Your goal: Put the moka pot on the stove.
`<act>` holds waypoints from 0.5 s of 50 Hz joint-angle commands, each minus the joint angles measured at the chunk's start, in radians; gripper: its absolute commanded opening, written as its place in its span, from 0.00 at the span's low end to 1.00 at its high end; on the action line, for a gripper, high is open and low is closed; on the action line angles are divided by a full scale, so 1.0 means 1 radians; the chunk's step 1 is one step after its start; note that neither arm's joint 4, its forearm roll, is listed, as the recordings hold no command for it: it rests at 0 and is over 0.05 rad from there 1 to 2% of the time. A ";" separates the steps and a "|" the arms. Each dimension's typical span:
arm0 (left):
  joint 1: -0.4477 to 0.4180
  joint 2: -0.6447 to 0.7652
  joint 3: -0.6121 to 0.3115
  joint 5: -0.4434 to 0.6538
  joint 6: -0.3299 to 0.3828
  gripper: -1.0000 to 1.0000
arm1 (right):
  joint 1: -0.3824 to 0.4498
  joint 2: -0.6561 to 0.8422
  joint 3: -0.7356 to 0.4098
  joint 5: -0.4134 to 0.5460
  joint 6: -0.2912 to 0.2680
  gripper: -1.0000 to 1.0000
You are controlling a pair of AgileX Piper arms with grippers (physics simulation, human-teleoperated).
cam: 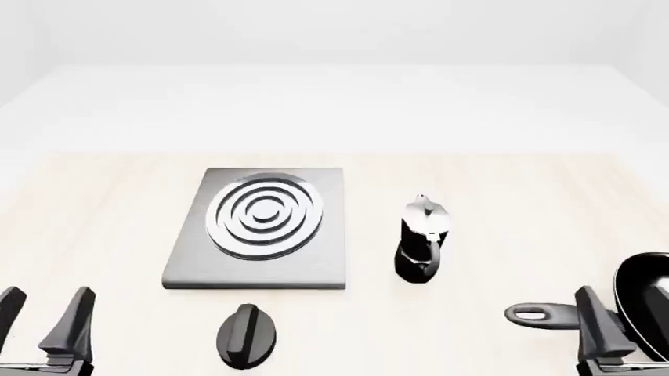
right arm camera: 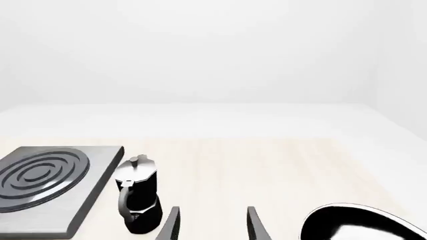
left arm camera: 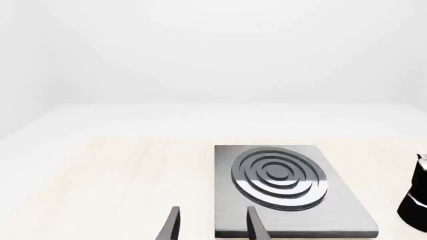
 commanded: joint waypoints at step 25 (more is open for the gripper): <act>0.000 0.000 0.000 0.000 0.000 1.00 | 0.070 0.012 -0.115 0.086 0.036 1.00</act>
